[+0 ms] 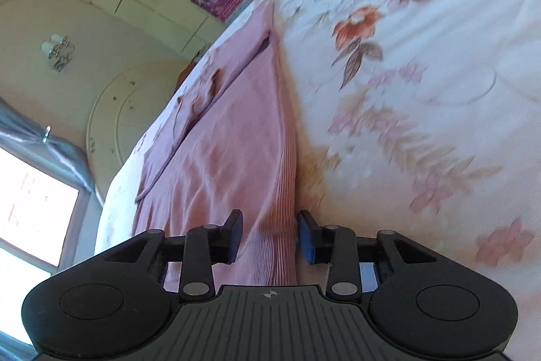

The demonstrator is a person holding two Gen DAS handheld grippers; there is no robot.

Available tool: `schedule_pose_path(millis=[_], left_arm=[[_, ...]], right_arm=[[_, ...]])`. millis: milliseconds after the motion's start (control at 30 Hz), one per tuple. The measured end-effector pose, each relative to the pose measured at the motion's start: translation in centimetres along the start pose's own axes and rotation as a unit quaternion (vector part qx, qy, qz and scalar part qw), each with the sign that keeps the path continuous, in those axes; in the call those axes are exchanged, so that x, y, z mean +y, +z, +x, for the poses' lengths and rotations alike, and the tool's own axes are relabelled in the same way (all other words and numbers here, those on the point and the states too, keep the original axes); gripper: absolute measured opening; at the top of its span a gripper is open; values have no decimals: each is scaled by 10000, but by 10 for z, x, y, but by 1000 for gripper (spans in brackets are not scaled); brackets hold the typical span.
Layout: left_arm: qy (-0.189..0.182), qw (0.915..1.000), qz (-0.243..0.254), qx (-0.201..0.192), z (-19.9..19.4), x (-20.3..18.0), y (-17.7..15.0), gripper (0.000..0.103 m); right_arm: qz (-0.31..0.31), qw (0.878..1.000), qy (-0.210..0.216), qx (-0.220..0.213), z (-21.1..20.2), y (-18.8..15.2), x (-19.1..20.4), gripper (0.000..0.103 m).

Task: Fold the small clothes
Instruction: 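Grasp the sweater hem with both tools, then lift the hem with both tools and carry it toward the collar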

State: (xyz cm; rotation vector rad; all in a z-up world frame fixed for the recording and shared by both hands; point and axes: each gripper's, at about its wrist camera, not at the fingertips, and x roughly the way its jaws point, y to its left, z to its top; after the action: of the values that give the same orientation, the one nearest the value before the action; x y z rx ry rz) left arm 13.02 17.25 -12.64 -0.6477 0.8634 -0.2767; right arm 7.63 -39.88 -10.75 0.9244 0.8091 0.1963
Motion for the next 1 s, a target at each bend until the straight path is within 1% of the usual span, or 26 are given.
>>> schedule_pose_path(millis=[100,133,267,367,400,433,467,500,533,567,633,667,700,733,800,833,867,900,967,1000], left_arm=[[15,10000,17,-31,6,-4,5,55],[-13,10000,-13,-30,8,-5,5,55],[-60,10000,-1,-70,10,-6,1,54],[-37,9999,70,-90,8,-5,-3,49],[7,9999,97,-85,8,-5,-2,45],[86,9999,127,-75,8,-6,-1,36],[262,9995,177,-92,7,-9,0,21],[385,9988,232,-199,2,-12,1,4],[218,9989,197,-366,-5,-14,2,4],[7,9981,158,-594,-16,-17,3,4],[5,9966,261,-775,-27,-24,6,4],[47,9964,326,-787,-28,-26,6,4],[144,9966,388,-714,-26,-26,6,4],[282,9971,426,-560,-19,-24,5,5],[711,9967,367,-129,1,-15,-3,5],[731,9968,286,-125,5,-11,-6,5],[655,9976,131,-203,3,-10,-6,5],[629,9977,15,-239,1,-9,-4,4],[512,9979,13,-400,-6,-14,-1,4],[459,9979,17,-456,-10,-17,1,4]], right_arm=[[69,10000,-55,-2,7,19,-5,36],[105,9999,-38,106,12,23,-8,36],[366,9956,502,695,26,20,-17,36],[125,9928,635,1011,22,9,-11,36],[20,9931,607,1005,19,3,-7,35],[-94,9940,551,938,17,0,-3,28],[-197,9945,475,917,16,-2,0,15],[-297,9945,361,936,17,-4,4,6],[-397,9947,368,872,13,-4,7,6],[-425,9950,483,764,8,-3,10,6],[-508,9945,768,509,-8,3,18,6],[-605,9936,855,425,-15,6,22,6],[-707,9930,878,356,-20,8,28,6],[-744,9931,843,348,-21,9,28,6],[-723,9939,673,496,-12,7,21,6],[-721,9940,408,718,0,4,15,6],[-654,9931,120,961,12,0,10,6],[-590,9926,-7,1060,19,-2,6,5],[-426,9952,182,861,14,1,9,5],[-394,9960,346,718,8,4,13,5]])
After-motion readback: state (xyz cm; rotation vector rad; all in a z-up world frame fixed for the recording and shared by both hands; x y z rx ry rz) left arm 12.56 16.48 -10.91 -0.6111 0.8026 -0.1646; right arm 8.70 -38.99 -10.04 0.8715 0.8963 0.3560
